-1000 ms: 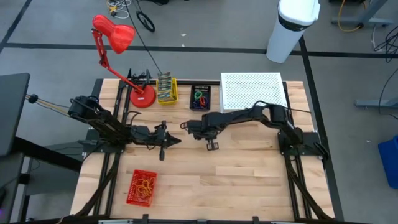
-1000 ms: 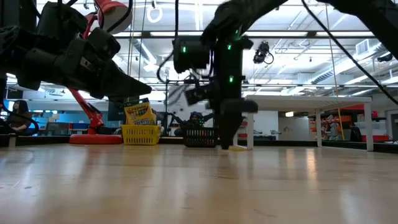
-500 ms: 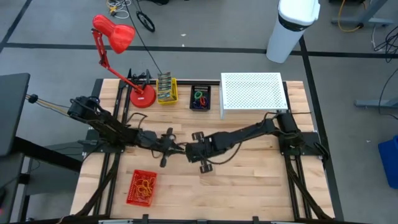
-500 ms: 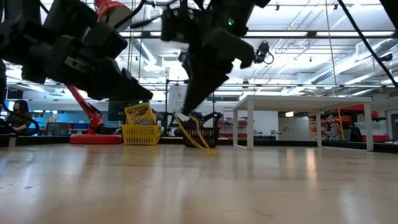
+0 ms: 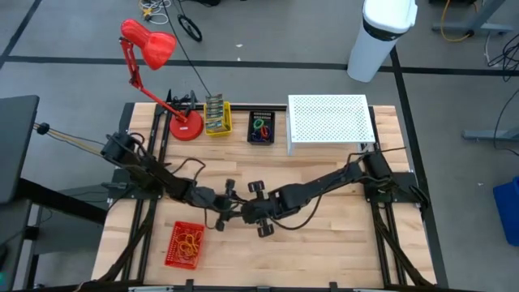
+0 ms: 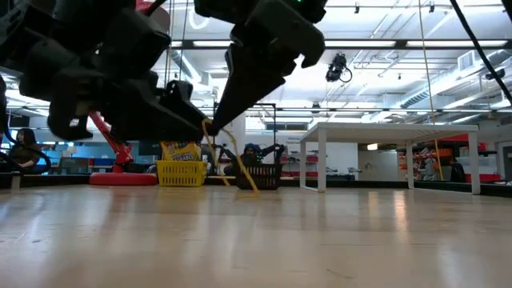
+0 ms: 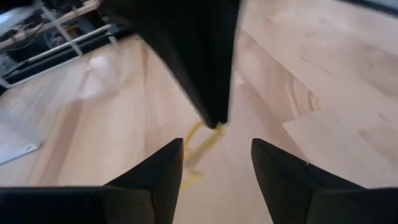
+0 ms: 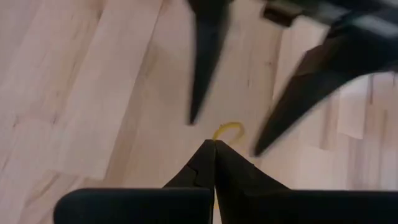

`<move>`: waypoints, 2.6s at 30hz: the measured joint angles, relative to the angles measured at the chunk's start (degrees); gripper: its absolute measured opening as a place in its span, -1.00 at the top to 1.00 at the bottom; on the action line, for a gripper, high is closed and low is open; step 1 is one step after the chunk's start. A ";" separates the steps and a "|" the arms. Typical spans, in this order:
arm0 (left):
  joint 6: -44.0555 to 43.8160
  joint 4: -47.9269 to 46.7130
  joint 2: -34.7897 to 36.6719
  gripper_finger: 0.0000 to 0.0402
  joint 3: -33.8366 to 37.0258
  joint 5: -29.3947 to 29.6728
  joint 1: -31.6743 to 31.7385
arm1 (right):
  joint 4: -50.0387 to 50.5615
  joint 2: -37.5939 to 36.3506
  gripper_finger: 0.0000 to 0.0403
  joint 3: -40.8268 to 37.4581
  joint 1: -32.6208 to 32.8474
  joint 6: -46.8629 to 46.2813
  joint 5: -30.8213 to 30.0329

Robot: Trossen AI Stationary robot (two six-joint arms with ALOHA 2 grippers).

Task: Pick & Place Office Desk Supplies
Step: Put the yellow rubber band into the red bin, then put the red bin with the rubber bands onto the white shelf

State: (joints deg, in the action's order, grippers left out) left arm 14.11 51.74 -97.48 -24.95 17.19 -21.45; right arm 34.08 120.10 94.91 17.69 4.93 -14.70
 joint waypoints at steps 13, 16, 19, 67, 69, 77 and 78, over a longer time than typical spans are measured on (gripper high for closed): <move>4.99 -0.09 -3.75 0.86 -3.23 1.83 -1.18 | -1.07 -0.33 0.97 0.02 1.28 -0.11 -1.62; 5.01 -0.22 -3.75 0.96 -3.21 0.87 -1.22 | -1.01 -0.33 0.92 0.02 3.04 -0.20 -4.84; 5.02 -2.68 -2.49 0.97 -3.14 1.24 -1.22 | 1.40 -0.77 0.78 0.04 5.37 -0.48 -9.57; -75.67 -93.63 17.65 0.91 -30.12 -4.70 -35.78 | -10.10 -15.11 0.95 -25.66 14.56 -11.96 -24.72; -76.71 -93.73 17.22 0.82 -30.12 -4.65 -35.46 | -10.16 -15.11 0.93 -25.66 14.56 -11.96 -24.72; -81.63 -98.32 17.21 0.29 -30.12 -4.50 -35.47 | -10.21 -15.08 0.98 -25.66 14.56 -11.93 -24.72; -81.87 -98.83 17.21 0.23 -30.12 -4.50 -35.47 | -10.18 -15.08 0.98 -25.66 14.56 -11.93 -24.72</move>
State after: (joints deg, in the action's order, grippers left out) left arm -67.76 -47.09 -80.27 -55.07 12.69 -56.93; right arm 23.90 105.01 69.25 32.25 -7.00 -39.42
